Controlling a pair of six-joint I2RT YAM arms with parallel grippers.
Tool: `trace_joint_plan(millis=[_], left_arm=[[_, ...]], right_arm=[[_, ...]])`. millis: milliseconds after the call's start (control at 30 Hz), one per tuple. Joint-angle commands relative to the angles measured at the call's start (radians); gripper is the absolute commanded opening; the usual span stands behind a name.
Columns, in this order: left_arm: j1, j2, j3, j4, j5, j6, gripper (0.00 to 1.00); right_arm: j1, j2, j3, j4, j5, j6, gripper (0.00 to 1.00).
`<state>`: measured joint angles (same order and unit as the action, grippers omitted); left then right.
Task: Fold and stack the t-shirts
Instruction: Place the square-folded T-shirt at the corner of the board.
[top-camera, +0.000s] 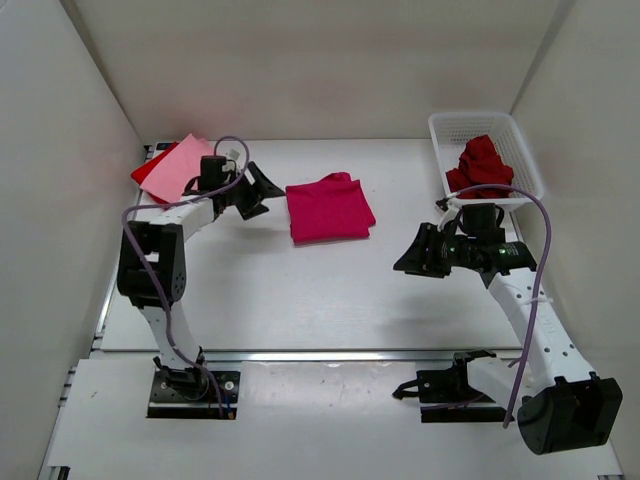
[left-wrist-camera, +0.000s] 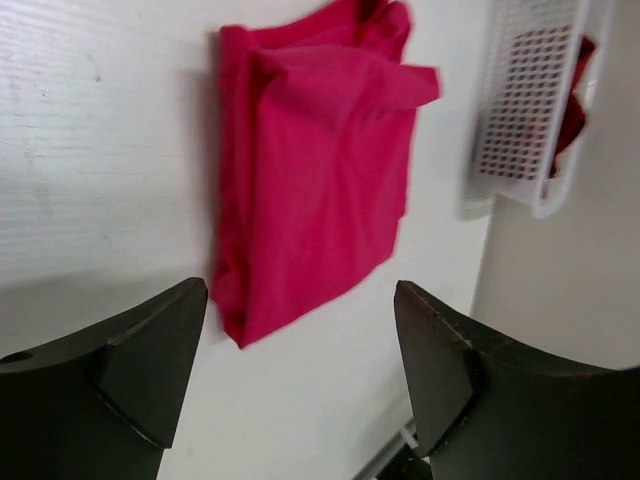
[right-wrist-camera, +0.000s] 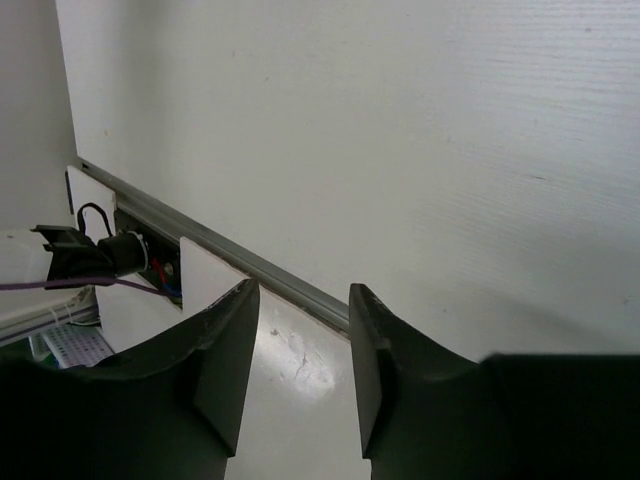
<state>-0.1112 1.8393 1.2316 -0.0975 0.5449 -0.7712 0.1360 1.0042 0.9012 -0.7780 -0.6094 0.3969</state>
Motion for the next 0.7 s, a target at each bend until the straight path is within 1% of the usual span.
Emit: trace_joint_plan(millis=[0,67,133,233,267,367,433,467,567,667], left_arm=[[-0.076,0.044,0.012,0.028,0.001,0.089,0.88],[-0.067,0.084,0.003,0.07,-0.025,0.05,0.88],[-0.056,0.127,0.015,0.125,-0.008,0.029,0.88],[-0.064,0.207,0.075,0.097,-0.022,0.055,0.87],[-0.082,0.233,0.1,0.07,-0.02,0.073,0.86],[-0.12,0.267,0.14,-0.024,-0.123,0.145,0.86],[-0.159,0.284,0.164,-0.079,-0.227,0.168,0.86],[-0.162,0.294,0.183,-0.091,-0.249,0.188,0.85],[-0.202,0.319,0.219,-0.116,-0.295,0.194,0.86],[-0.246,0.347,0.239,-0.082,-0.287,0.176,0.84]], right_arm=[[-0.003,0.002,-0.007,0.023,-0.01,-0.001,0.39],[-0.004,0.017,0.008,0.022,-0.026,0.0,0.4],[-0.006,0.024,0.021,0.036,-0.02,0.01,0.4],[-0.024,0.022,0.048,0.01,-0.01,0.01,0.4],[-0.027,0.022,0.057,0.008,0.0,0.008,0.4],[-0.05,0.001,0.067,-0.003,0.017,0.014,0.4],[-0.067,-0.021,0.062,-0.004,0.017,0.039,0.4],[-0.068,-0.026,0.059,0.003,0.022,0.04,0.4],[-0.079,-0.039,0.064,0.014,0.04,0.068,0.4],[-0.101,-0.061,0.065,0.025,0.033,0.083,0.4]])
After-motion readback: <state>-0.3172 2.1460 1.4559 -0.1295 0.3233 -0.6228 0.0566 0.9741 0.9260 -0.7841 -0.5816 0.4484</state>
